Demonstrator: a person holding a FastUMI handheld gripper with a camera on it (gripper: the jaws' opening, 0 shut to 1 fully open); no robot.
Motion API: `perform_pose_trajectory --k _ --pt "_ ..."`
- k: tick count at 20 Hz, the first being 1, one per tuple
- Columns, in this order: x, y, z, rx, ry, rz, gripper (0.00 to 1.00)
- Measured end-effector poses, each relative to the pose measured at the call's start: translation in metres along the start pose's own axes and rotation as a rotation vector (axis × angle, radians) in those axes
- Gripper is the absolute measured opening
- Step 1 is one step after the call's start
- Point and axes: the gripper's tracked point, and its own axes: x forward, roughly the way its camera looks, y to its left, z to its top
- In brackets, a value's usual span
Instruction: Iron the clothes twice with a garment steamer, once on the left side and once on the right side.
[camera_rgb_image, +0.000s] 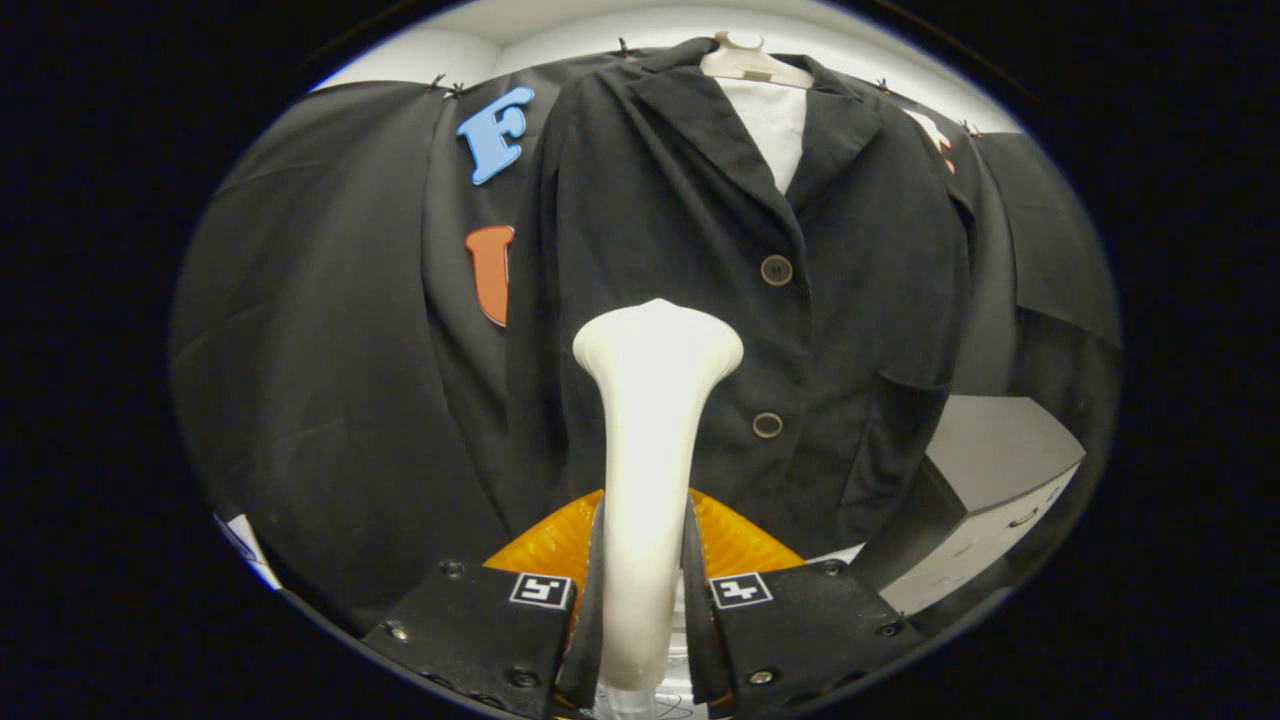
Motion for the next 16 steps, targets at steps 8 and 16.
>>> perform_pose_trajectory --k 8,16 --pt "0.012 -0.006 -0.056 -0.014 0.078 0.007 0.37" --pt "0.023 -0.011 -0.129 -0.051 0.202 0.037 0.37"
